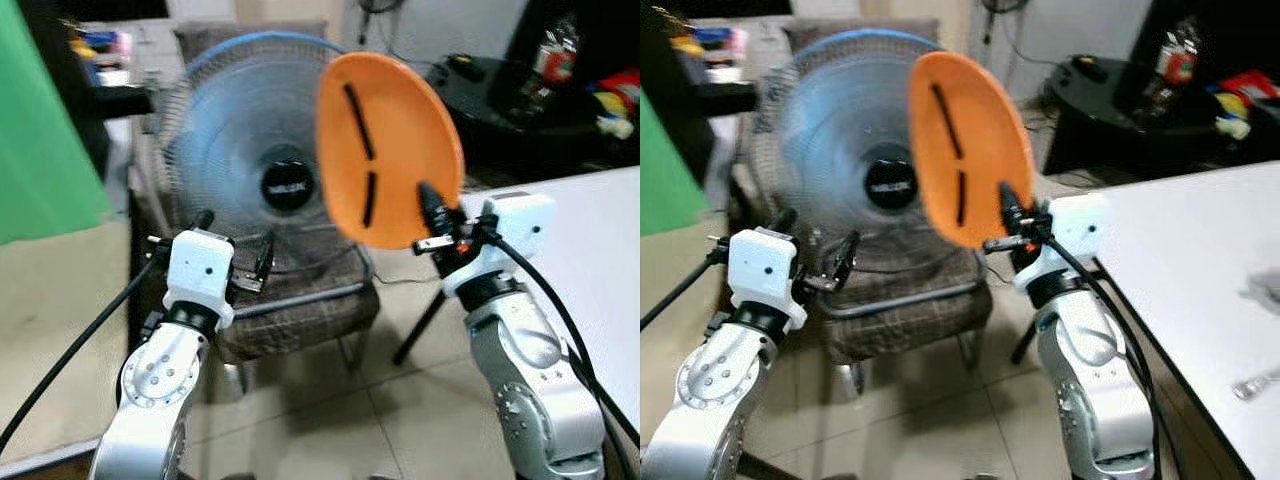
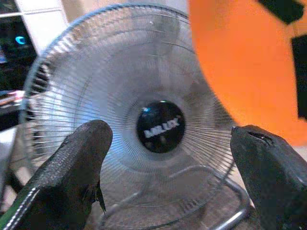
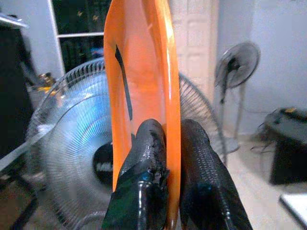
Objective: Setting the table
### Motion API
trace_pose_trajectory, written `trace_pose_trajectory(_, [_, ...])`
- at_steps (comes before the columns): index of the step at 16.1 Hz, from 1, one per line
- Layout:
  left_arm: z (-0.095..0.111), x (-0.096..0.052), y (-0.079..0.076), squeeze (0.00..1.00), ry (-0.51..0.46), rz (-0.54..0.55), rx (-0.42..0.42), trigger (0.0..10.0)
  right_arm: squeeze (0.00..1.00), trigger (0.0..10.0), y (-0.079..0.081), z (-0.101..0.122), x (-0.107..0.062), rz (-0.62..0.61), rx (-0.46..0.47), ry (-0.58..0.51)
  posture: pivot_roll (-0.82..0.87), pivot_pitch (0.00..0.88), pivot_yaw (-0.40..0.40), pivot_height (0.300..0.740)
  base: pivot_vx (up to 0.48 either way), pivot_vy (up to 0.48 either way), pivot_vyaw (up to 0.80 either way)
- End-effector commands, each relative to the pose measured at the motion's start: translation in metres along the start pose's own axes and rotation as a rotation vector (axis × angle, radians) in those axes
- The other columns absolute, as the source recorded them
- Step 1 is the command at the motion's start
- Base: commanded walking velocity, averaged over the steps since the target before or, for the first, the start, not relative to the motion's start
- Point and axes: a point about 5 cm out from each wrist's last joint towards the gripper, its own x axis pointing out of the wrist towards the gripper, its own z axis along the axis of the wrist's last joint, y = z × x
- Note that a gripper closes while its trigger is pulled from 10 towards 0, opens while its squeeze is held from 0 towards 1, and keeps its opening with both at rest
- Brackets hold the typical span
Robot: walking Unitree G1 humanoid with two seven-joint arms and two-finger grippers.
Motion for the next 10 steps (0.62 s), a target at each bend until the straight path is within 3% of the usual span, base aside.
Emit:
trace_pose_trajectory(1, [0.0, 0.003, -0.001, 0.0, -0.003, -0.01, 0.005, 10.0, 0.0, 10.0, 0.005, 0.009, -0.001, 0.059, 0.033, -0.029, 0.08, 0.0, -0.02, 0.74, 0.0, 0.0, -0.77])
trace_pose_trajectory(6, [0.002, 0.008, 0.001, 0.0, -0.017, -0.01, -0.003, 10.0, 0.0, 10.0, 0.0, 0.007, 0.0, 0.07, 0.097, -0.002, 0.07, 0.0, -0.016, 0.74, 0.0, 0.0, -0.79])
trace_pose_trajectory(8, [0.0, 0.008, 0.001, 0.0, -0.013, -0.006, -0.006, 10.0, 0.0, 10.0, -0.009, 0.009, 0.001, -0.013, -0.002, -0.041, 0.07, 0.0, -0.022, 0.74, 0.0, 0.0, -0.8])
trace_pose_trajectory(9, [-0.001, 0.009, 0.002, 0.0, -0.015, -0.002, -0.007, 10.0, 0.0, 10.0, -0.014, 0.009, 0.002, -0.093, -0.021, -0.063, 0.07, 0.0, -0.019, 0.74, 0.0, 0.0, -0.8])
trace_pose_trajectory(10, [-0.003, 0.011, 0.001, 0.0, -0.012, -0.002, -0.006, 10.0, 0.0, 10.0, -0.013, 0.006, 0.003, -0.073, 0.013, -0.04, 0.07, 0.0, -0.02, 0.74, 0.0, 0.0, -0.8])
